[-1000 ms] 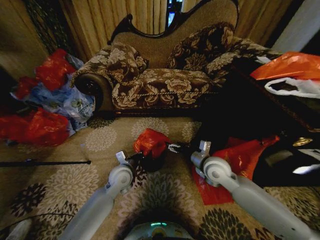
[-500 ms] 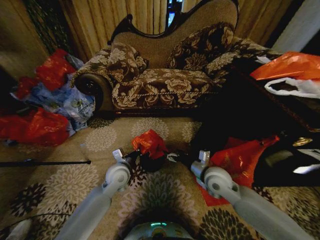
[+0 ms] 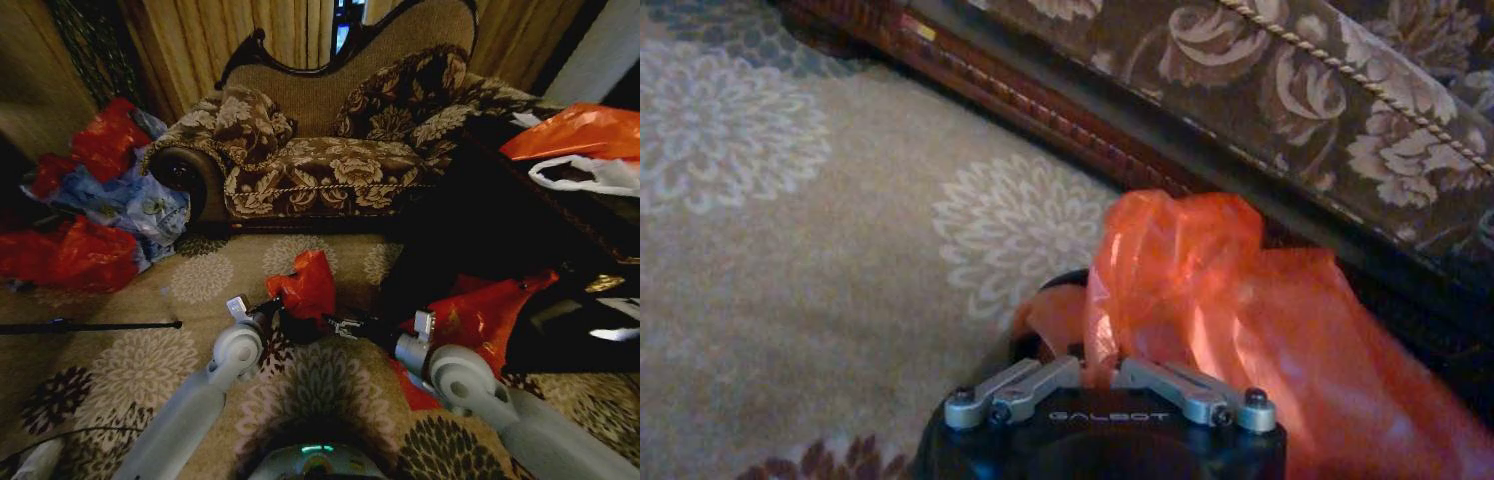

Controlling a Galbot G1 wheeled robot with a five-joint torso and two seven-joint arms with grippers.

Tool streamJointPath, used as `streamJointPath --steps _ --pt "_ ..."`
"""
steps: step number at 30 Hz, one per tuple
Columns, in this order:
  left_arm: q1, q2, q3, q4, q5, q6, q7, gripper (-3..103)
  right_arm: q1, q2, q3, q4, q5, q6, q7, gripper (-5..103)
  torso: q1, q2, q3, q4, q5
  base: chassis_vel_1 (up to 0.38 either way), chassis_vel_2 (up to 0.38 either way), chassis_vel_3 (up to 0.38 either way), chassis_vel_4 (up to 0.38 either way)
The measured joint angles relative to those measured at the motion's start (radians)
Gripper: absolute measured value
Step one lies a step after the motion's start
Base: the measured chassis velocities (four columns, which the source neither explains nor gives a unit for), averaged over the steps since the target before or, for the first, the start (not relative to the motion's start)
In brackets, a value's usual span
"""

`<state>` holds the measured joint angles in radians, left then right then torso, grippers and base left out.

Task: Place a garbage bag over the trash bin.

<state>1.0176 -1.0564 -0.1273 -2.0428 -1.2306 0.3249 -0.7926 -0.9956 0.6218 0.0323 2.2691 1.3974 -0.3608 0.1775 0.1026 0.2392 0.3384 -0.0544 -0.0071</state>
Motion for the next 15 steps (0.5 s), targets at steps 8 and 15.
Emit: streamJointPath --steps 8,15 --pt "0.015 0.002 -0.004 -0.005 0.002 -0.002 0.003 0 0.027 -0.009 0.040 0.028 0.036 0.009 0.027 100 0.000 0.000 0.000 -0.0002 -0.0001 0.000 0.000 0.000 0.000" --pt "0.070 0.009 -0.015 -0.040 0.027 -0.002 0.004 0 0.325 0.113 -0.155 -0.197 0.030 0.025 0.116 103 0.000 0.000 0.000 0.0001 -0.0003 0.000 0.000 0.000 0.000"
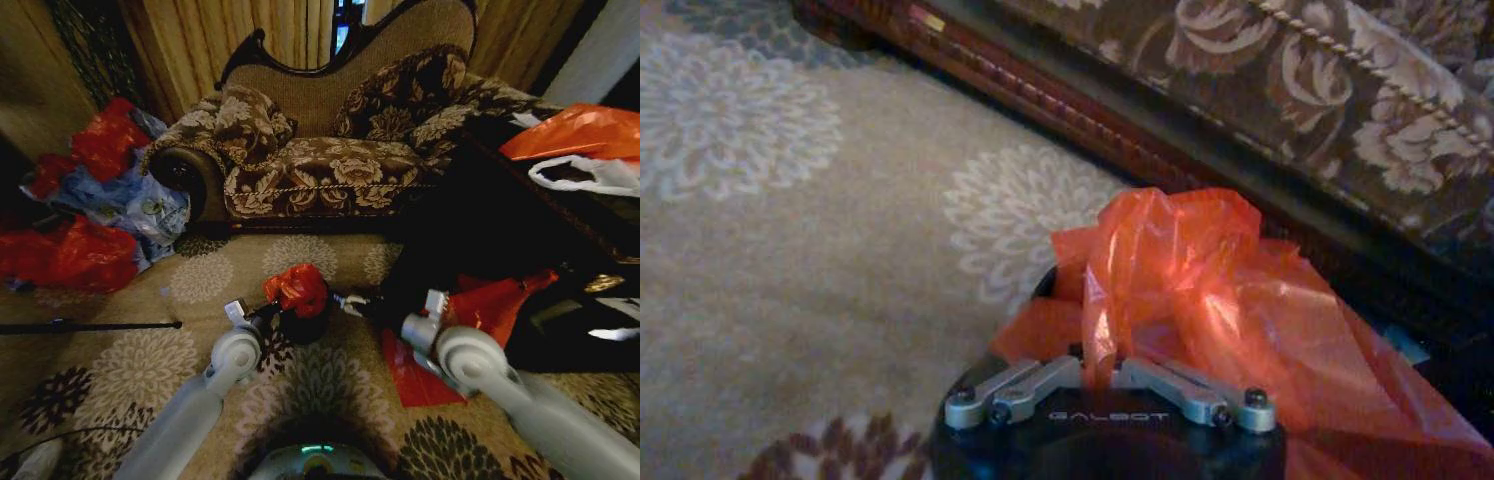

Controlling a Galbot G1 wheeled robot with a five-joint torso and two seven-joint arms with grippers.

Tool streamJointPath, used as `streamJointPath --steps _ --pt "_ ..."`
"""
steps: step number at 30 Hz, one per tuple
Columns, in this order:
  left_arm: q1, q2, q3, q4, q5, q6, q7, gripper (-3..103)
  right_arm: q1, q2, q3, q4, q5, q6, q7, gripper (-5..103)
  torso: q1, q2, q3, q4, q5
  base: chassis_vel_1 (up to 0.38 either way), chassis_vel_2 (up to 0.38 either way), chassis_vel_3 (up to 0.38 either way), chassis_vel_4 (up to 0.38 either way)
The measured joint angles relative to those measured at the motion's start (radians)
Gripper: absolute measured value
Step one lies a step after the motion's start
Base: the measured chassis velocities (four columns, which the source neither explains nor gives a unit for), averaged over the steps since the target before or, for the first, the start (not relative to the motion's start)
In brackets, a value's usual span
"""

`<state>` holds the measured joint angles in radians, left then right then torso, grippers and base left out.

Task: Place a garbage bag over the trash bin.

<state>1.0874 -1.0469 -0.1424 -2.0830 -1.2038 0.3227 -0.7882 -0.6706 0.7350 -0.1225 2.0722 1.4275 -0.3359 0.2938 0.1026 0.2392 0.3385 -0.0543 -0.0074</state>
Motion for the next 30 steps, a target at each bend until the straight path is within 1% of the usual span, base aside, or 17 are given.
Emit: streamJointPath --steps 2,4,5,8,9,10,13,14,16,18,19,22,24,25,26,27,30 --pt "0.010 0.001 -0.003 -0.002 0.007 0.000 0.002 0 0.044 0.031 -0.036 -0.046 -0.004 0.002 0.013 100 0.000 0.000 0.000 0.0001 0.0002 0.000 0.000 0.000 0.000" --pt "0.024 0.005 -0.009 -0.004 0.015 0.000 0.009 0 0.151 0.131 -0.130 -0.178 -0.006 0.014 0.087 91 0.000 0.000 0.000 0.0000 0.0006 0.000 0.000 0.000 0.000" --pt "0.024 0.005 -0.009 -0.004 0.015 0.000 0.009 0 0.151 0.131 -0.130 -0.178 -0.006 0.014 0.087 91 0.000 0.000 0.000 0.0000 0.0006 0.000 0.000 0.000 0.000" --pt "0.016 0.006 -0.010 0.005 0.017 0.000 0.017 0 0.267 0.247 -0.229 -0.320 -0.024 0.009 0.166 75 0.000 0.000 0.000 0.0002 0.0002 0.000 0.000 0.000 0.000" --pt "0.007 0.004 -0.008 0.011 0.017 0.000 0.019 0 0.301 0.280 -0.264 -0.352 -0.033 0.001 0.189 75 0.000 0.000 0.000 0.0004 -0.0002 0.000 0.000 0.000 0.000" --pt "0.007 0.004 -0.008 0.011 0.017 0.000 0.019 0 0.301 0.280 -0.264 -0.352 -0.033 0.001 0.189 75 0.000 0.000 0.000 0.0004 -0.0002 0.000 0.000 0.000 0.000" --pt "-0.018 -0.009 0.001 0.023 0.017 0.000 0.022 0 0.376 0.393 -0.334 -0.458 0.000 -0.032 0.288 58 0.000 0.000 0.000 0.0000 0.0001 0.000 0.000 0.000 0.000" --pt "-0.018 -0.009 0.001 0.023 0.017 0.000 0.022 0 0.376 0.393 -0.334 -0.458 0.000 -0.032 0.288 58 0.000 0.000 0.000 0.0000 0.0001 0.000 0.000 0.000 0.000" --pt "-0.025 -0.012 0.004 0.024 0.017 0.000 0.022 0 0.398 0.452 -0.337 -0.539 0.030 -0.045 0.337 47 0.000 0.000 0.000 0.0001 -0.0002 0.000 0.000 0.000 0.000" --pt "-0.023 -0.011 0.003 0.021 0.017 0.000 0.025 0 0.405 0.479 -0.331 -0.595 0.069 -0.065 0.344 37 0.000 0.000 0.000 0.0000 0.0001 0.000 0.000 0.000 0.000" --pt "-0.023 -0.011 0.003 0.021 0.017 0.000 0.025 0 0.405 0.479 -0.331 -0.595 0.069 -0.065 0.344 37 0.000 0.000 0.000 0.0000 0.0001 0.000 0.000 0.000 0.000" --pt "-0.017 -0.007 -0.006 0.014 0.017 -0.001 0.033 0 0.399 0.505 -0.351 -0.647 0.120 -0.088 0.352 20 0.000 0.000 0.000 -0.0004 0.0001 0.000 0.000 0.000 0.000" --pt "-0.018 -0.007 -0.007 0.014 0.017 -0.001 0.034 0 0.393 0.512 -0.366 -0.651 0.128 -0.089 0.359 20 0.000 0.000 0.000 -0.0003 0.0003 0.000 0.000 0.000 0.000" --pt "-0.022 -0.008 -0.007 0.016 0.017 -0.001 0.035 0 0.386 0.521 -0.382 -0.656 0.132 -0.090 0.364 15 0.000 0.000 0.000 -0.0001 0.0002 0.000 0.000 0.000 0.000" --pt "-0.027 -0.010 -0.007 0.019 0.018 -0.001 0.036 0 0.381 0.529 -0.388 -0.663 0.131 -0.091 0.364 10 0.000 0.000 0.000 -0.0001 0.0002 0.000 0.000 0.000 0.000" --pt "-0.027 -0.010 -0.007 0.019 0.018 -0.001 0.036 0 0.381 0.529 -0.388 -0.663 0.131 -0.091 0.364 10 0.000 0.000 0.000 -0.0001 0.0002 0.000 0.000 0.000 0.000" --pt "-0.041 -0.016 -0.007 0.022 0.019 -0.002 0.037 0 0.364 0.580 -0.394 -0.733 0.083 -0.090 0.340 1 0.000 0.000 0.000 -0.0003 0.0004 0.000 0.000 0.000 0.000"
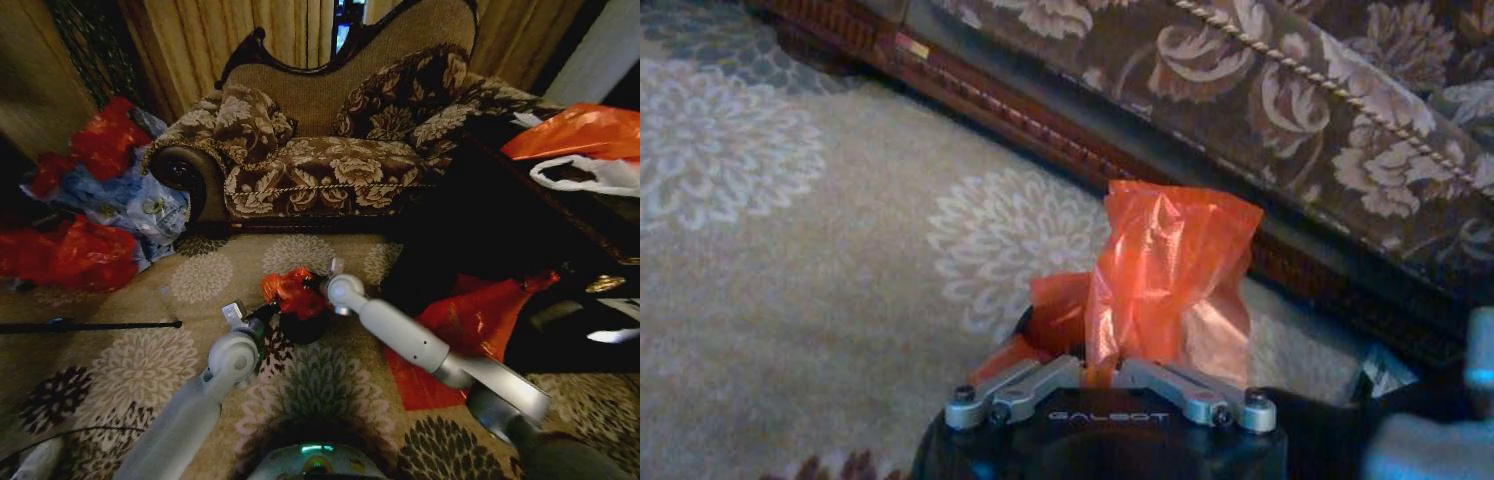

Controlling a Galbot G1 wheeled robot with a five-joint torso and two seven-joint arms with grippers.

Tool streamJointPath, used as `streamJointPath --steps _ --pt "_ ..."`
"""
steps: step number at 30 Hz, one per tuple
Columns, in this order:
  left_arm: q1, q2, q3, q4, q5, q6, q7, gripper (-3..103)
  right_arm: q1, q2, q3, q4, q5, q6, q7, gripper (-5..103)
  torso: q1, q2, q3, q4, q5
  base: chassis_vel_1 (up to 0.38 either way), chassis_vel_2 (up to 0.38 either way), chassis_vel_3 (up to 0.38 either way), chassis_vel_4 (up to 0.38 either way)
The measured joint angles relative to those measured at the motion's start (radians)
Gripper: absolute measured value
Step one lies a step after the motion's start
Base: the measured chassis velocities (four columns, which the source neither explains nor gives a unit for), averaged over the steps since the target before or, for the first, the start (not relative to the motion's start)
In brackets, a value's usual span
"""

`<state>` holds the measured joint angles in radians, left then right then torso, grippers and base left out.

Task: Place a garbage bag over the trash bin.

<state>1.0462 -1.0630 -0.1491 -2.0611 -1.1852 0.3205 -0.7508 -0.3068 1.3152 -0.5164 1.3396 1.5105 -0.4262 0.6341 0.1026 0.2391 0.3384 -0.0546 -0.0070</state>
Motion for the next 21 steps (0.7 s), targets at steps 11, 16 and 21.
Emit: streamJointPath --steps 11,16,21 --pt "0.007 -0.014 -0.001 -0.009 0.007 -0.003 0.003 0 0.024 0.073 0.004 -0.140 -0.034 0.001 -0.030 0 0.000 0.000 0.000 0.0000 -0.0002 0.000 0.000 0.000 0.000" --pt "0.007 -0.015 -0.004 -0.017 0.007 -0.004 0.002 0 0.033 0.113 0.010 -0.212 -0.027 -0.002 -0.038 0 0.000 0.000 0.000 0.0002 0.0000 0.000 0.000 0.000 0.000" --pt "0.014 -0.013 -0.014 -0.027 0.007 -0.006 0.001 0 0.036 0.146 0.020 -0.266 -0.037 -0.002 -0.035 0 0.000 0.000 0.000 0.0002 -0.0001 0.000 0.000 0.000 0.000"
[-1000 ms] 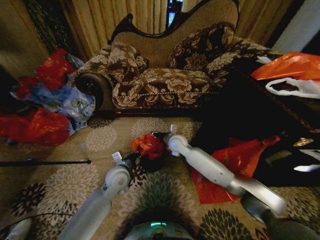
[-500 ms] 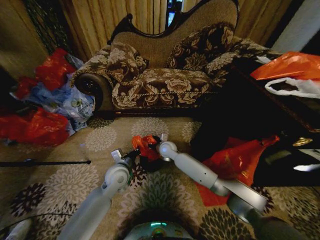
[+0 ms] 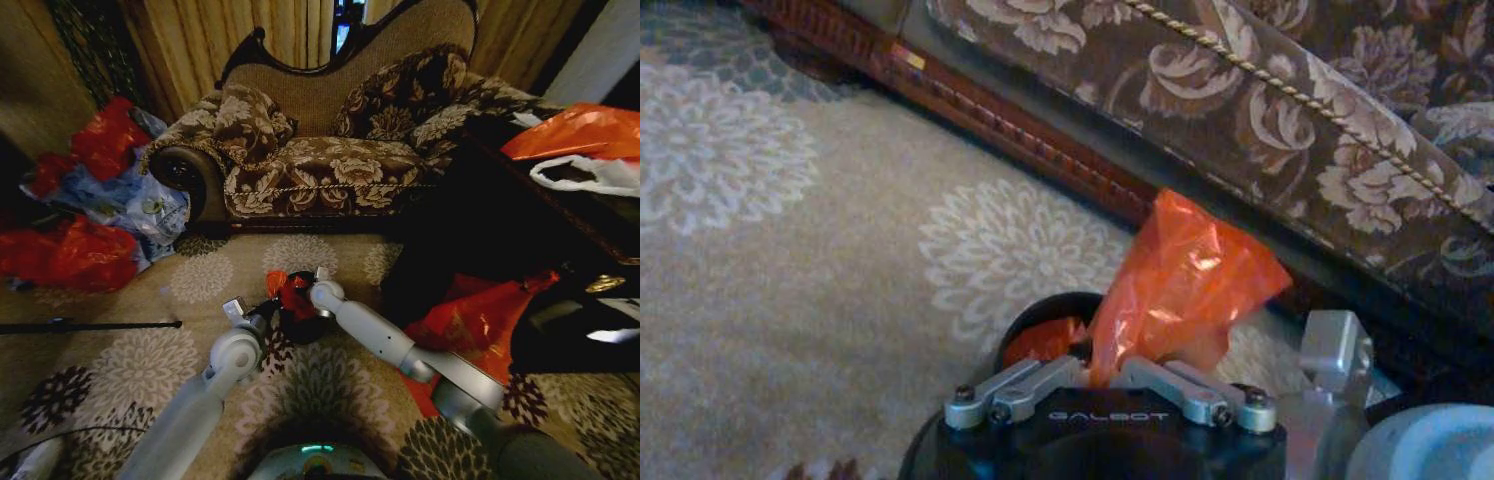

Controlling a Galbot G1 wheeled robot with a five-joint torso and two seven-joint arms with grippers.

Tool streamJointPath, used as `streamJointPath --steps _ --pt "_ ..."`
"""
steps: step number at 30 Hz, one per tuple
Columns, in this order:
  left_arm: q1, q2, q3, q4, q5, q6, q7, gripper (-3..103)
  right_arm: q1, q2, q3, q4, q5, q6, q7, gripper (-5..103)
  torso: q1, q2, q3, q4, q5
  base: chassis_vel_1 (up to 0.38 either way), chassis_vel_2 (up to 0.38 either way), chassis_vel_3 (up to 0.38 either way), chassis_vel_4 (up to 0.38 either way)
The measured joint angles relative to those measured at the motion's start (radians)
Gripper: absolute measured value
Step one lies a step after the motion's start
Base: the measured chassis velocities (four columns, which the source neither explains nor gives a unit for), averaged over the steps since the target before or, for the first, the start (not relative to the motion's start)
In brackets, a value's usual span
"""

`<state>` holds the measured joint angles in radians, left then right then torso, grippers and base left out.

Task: Place a garbage bag over the trash bin.

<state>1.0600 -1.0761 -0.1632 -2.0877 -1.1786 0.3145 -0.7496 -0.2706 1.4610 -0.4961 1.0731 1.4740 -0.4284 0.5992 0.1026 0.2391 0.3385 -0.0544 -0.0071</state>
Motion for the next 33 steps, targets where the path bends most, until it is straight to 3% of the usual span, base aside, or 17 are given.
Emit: streamJointPath --steps 3,9,10,12,17,22,25,26,27,30,31,33 --pt "0.003 -0.001 -0.001 -0.003 0.001 -0.001 0.000 0 0.001 -0.017 0.000 0.038 0.006 0.001 0.023 0 0.000 0.000 0.000 0.0002 0.0000 0.000 0.000 0.000 0.000" --pt "0.001 -0.011 0.005 -0.005 0.004 -0.003 0.001 0 0.011 -0.128 -0.022 0.235 0.027 -0.010 0.114 -2 0.000 0.000 0.000 -0.0002 0.0001 0.000 0.000 0.000 0.000" --pt "0.000 -0.013 0.008 -0.006 0.004 -0.003 0.001 0 0.011 -0.160 -0.022 0.287 0.032 -0.024 0.135 9 0.000 0.000 0.000 -0.0001 0.0003 0.000 0.000 0.000 0.000" --pt "0.001 -0.013 0.010 -0.005 0.006 -0.004 0.001 0 0.011 -0.182 -0.022 0.324 0.040 -0.029 0.148 9 0.000 0.000 0.000 -0.0002 0.0001 0.000 0.000 0.000 0.000" --pt "0.003 -0.008 0.012 0.015 0.016 -0.011 -0.001 0 0.014 -0.250 -0.006 0.477 0.108 0.024 0.248 30 0.000 0.000 0.000 0.0001 0.0002 0.000 0.000 0.000 0.000" --pt "-0.014 0.002 0.007 0.042 0.023 -0.019 0.002 0 0.017 -0.310 0.019 0.582 0.135 0.061 0.268 47 0.000 0.000 0.000 -0.0001 0.0003 0.000 0.000 0.000 0.000" --pt "-0.039 0.007 0.012 0.057 0.024 -0.022 0.008 0 -0.005 -0.377 0.076 0.704 0.152 0.088 0.276 63 0.000 0.000 0.000 0.0000 0.0001 0.000 0.000 0.000 0.000" --pt "-0.039 0.007 0.012 0.057 0.024 -0.022 0.008 0 -0.005 -0.377 0.076 0.704 0.152 0.088 0.276 63 0.000 0.000 0.000 0.0000 0.0001 0.000 0.000 0.000 0.000" --pt "-0.044 0.007 0.016 0.058 0.024 -0.022 0.009 0 -0.020 -0.397 0.095 0.743 0.152 0.094 0.283 63 0.000 0.000 0.000 0.0000 0.0001 0.000 0.000 0.000 0.000" --pt "-0.056 0.007 0.032 0.066 0.024 -0.022 0.012 0 -0.103 -0.440 0.140 0.867 0.167 0.108 0.368 80 0.000 0.000 0.000 -0.0003 0.0001 0.000 0.000 0.000 0.000" --pt "-0.056 0.007 0.032 0.066 0.024 -0.022 0.012 0 -0.103 -0.440 0.140 0.867 0.167 0.108 0.368 80 0.000 0.000 0.000 -0.0003 0.0001 0.000 0.000 0.000 0.000" --pt "-0.062 0.005 0.040 0.072 0.024 -0.022 0.013 0 -0.162 -0.449 0.142 0.906 0.149 0.106 0.399 90 0.000 0.000 0.000 -0.0001 0.0002 0.000 0.000 0.000 0.000"
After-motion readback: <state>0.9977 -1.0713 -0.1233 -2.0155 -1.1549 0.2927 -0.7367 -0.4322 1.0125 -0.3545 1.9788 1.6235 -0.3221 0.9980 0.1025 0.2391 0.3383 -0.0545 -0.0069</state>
